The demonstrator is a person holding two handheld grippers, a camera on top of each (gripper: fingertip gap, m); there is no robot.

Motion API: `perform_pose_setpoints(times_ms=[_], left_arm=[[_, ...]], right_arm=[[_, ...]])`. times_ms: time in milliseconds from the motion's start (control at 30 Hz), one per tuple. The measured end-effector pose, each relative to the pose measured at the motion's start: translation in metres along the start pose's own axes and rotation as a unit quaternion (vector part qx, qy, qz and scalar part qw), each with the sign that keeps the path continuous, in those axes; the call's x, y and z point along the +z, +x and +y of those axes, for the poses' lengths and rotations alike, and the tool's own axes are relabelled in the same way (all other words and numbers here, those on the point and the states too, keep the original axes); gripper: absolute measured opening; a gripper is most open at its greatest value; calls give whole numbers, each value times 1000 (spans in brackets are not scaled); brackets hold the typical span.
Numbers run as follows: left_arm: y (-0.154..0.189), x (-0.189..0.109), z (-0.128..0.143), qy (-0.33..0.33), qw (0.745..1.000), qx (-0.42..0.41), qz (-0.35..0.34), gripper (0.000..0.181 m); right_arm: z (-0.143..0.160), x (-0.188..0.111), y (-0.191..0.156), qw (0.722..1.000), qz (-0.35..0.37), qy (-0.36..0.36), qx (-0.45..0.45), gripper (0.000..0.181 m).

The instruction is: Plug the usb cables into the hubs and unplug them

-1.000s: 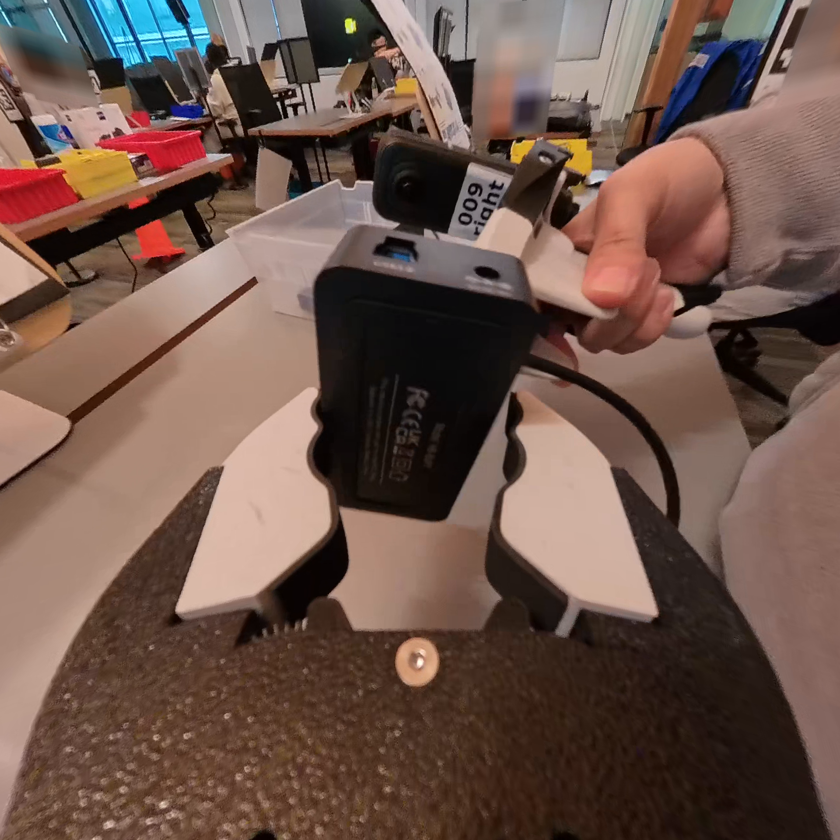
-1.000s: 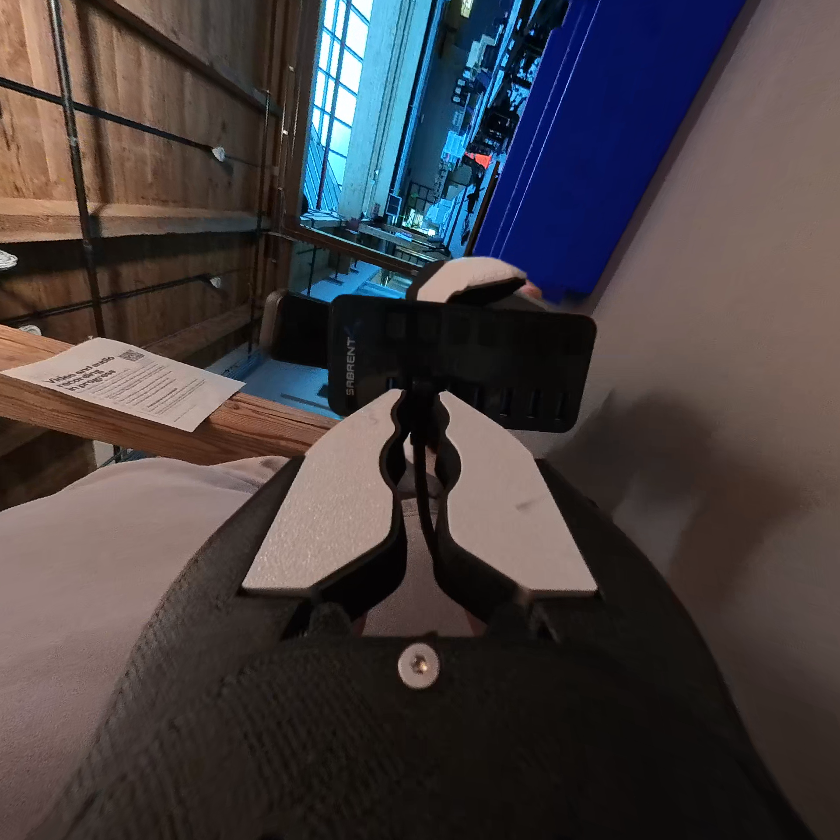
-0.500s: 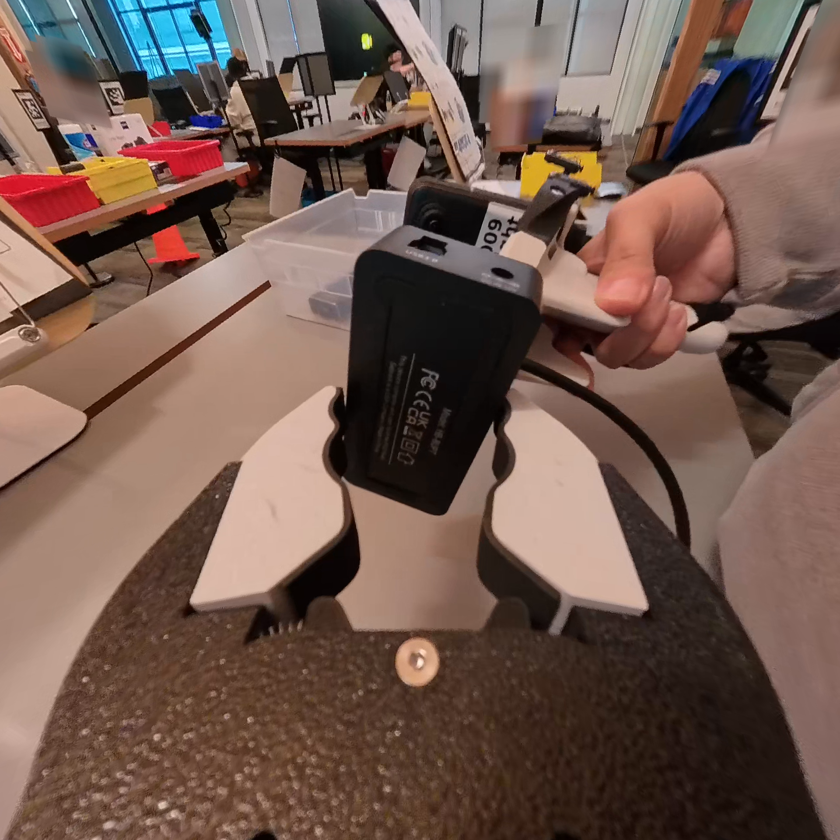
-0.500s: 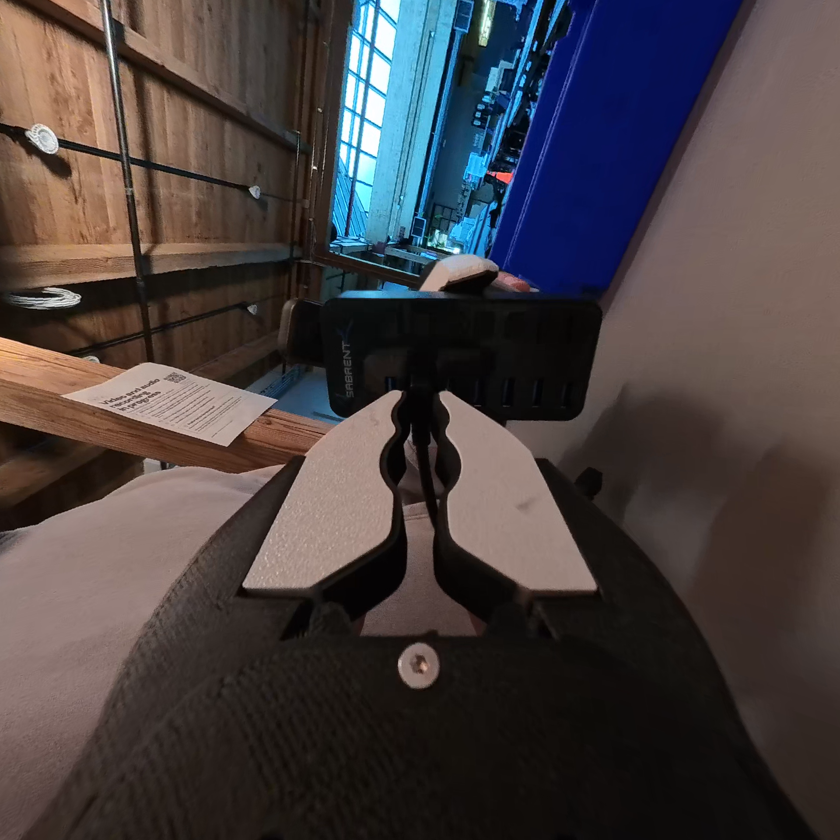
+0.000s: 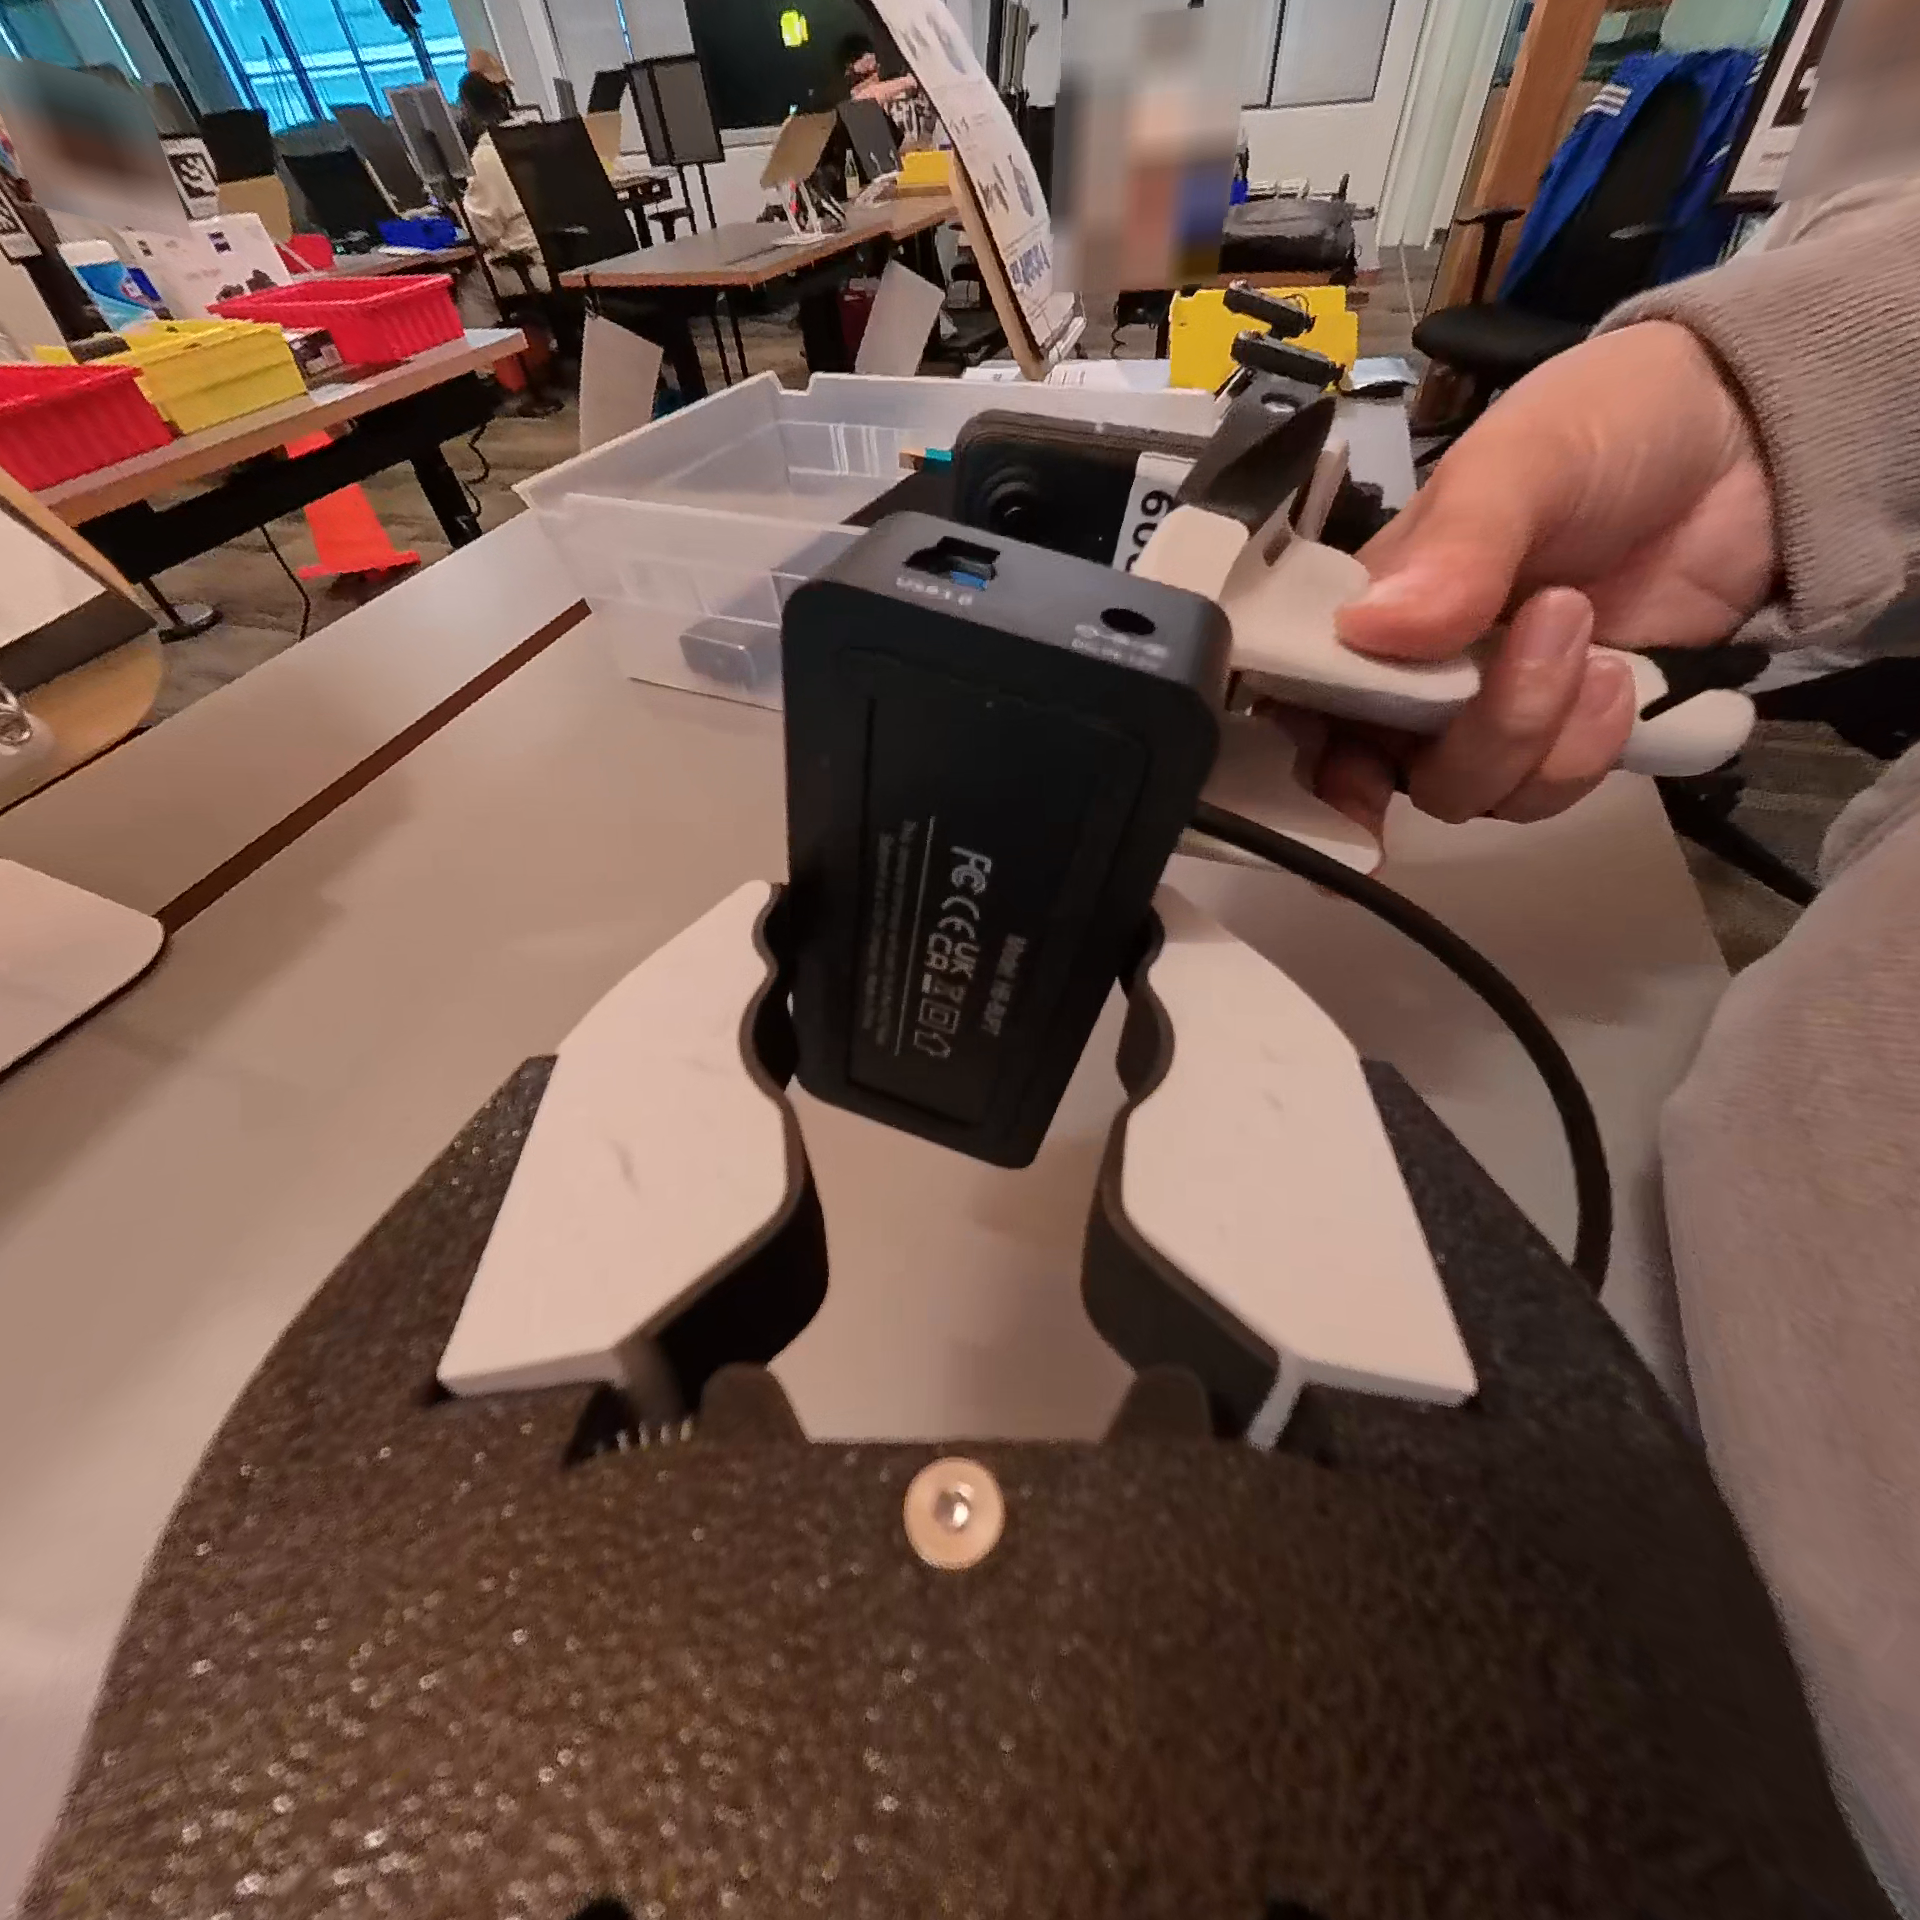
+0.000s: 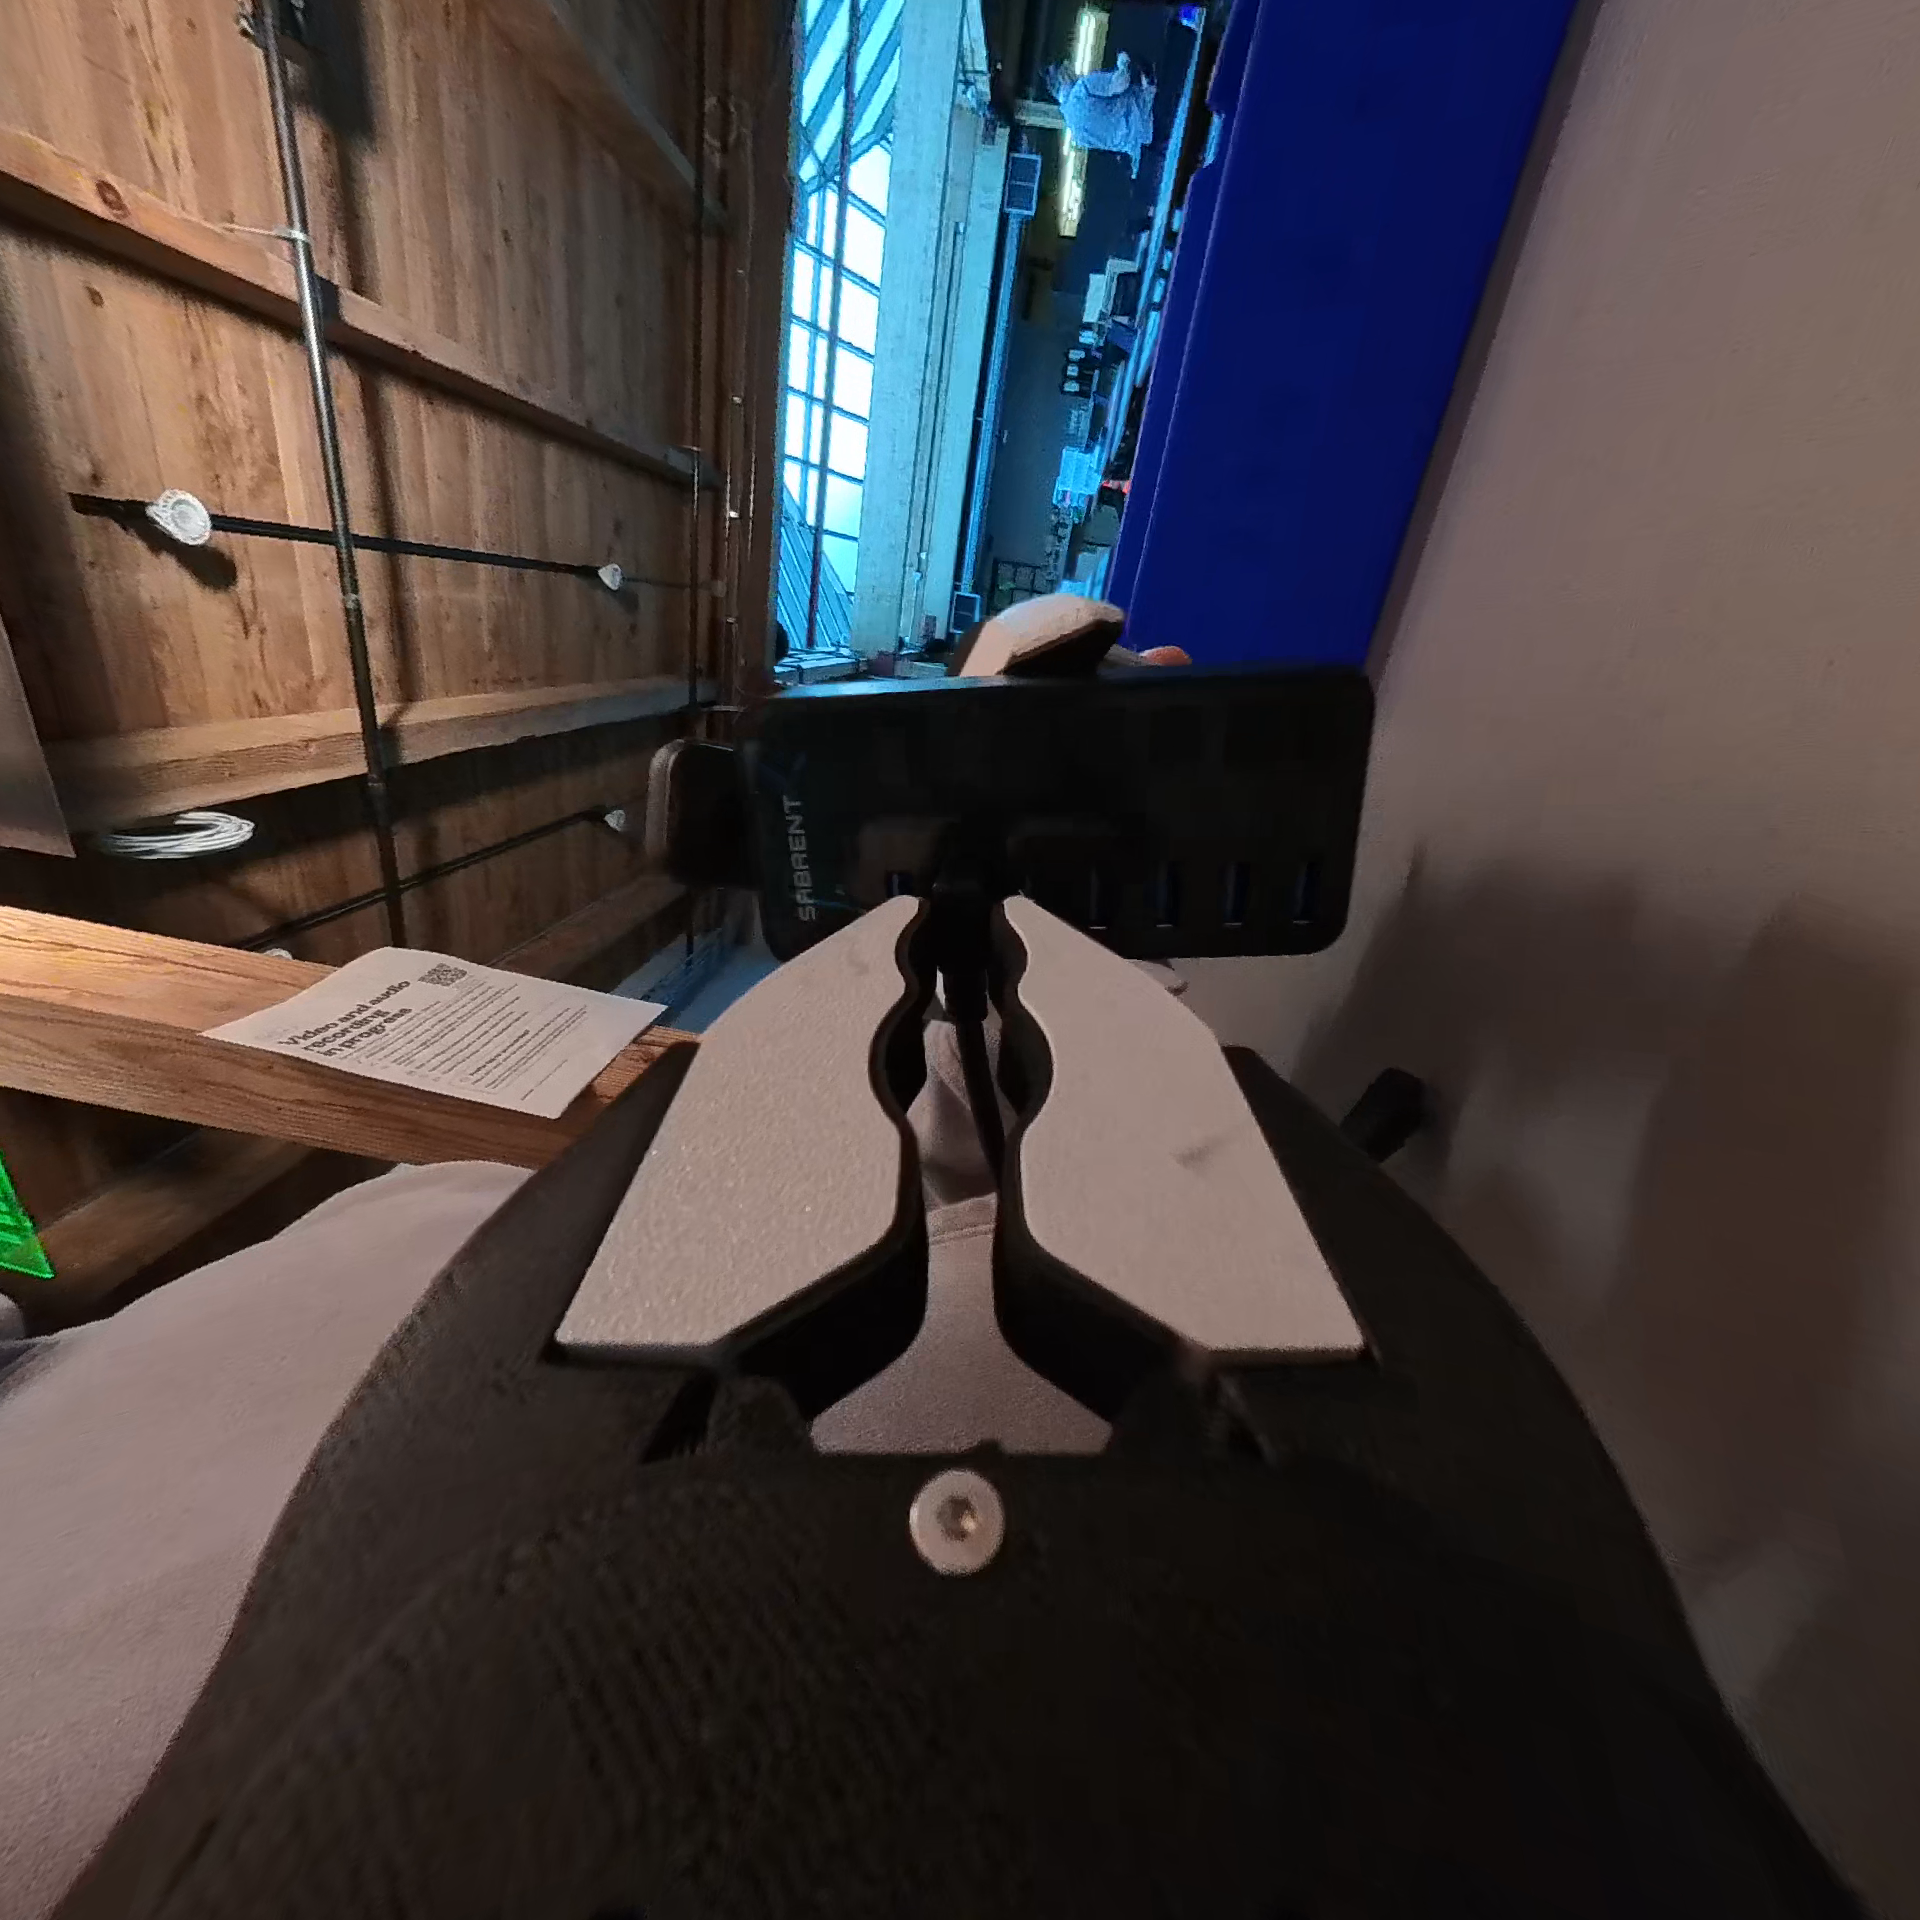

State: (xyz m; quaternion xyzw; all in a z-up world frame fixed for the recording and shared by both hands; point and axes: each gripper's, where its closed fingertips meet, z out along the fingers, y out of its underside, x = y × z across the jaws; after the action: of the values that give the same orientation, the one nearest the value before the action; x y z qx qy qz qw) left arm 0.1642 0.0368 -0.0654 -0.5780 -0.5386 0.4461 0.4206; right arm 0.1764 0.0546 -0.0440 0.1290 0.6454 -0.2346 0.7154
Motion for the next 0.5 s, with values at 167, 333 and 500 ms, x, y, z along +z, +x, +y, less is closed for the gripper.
perform_pose_setpoints(times_ms=[167,333,500], left_arm=[[0,1,8,-5,1000,7,-11,61],[7,0,6,9,1000,2,-2,58],[8,0,2,16,1000,-12,4,58]], right_arm=[[2,-2,9,999,35,-7,-30,9],[7,-8,7,999,34,-27,-33,10],[5,-10,2,998,35,-33,-41,10]])
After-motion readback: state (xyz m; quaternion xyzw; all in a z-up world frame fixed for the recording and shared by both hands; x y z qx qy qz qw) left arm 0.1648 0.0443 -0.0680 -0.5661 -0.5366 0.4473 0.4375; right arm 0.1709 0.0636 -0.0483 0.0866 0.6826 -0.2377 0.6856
